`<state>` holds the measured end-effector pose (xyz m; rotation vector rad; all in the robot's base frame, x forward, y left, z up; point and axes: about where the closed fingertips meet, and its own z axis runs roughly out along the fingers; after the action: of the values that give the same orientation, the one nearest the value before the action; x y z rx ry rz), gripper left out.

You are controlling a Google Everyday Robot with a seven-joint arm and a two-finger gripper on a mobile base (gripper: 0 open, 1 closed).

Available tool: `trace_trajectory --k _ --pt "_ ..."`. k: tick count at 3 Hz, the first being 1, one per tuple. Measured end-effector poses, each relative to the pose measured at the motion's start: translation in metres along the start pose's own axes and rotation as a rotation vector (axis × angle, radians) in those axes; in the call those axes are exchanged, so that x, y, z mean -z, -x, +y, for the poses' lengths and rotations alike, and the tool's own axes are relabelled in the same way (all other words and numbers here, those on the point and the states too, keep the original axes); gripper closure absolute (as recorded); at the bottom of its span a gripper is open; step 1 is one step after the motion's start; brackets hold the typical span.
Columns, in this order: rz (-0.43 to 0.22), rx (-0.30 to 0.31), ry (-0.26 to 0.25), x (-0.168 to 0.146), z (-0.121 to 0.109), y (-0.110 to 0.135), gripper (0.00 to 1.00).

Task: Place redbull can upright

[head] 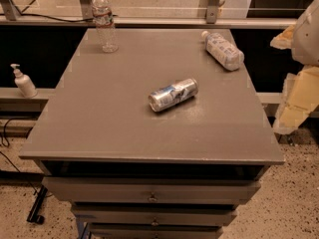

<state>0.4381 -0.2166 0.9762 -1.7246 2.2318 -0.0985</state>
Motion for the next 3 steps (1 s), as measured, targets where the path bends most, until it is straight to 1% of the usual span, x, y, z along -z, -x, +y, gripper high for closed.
trace_trajectory --k 1,2,3 --pt "-0.013 -0.003 -0.009 0.003 0.000 0.000 0.00" --pt "-0.057 0.074 -0.036 0.006 -0.005 0.018 0.00" --pt "-0.085 0.225 -0.057 -0.004 -0.019 0.053 0.00"
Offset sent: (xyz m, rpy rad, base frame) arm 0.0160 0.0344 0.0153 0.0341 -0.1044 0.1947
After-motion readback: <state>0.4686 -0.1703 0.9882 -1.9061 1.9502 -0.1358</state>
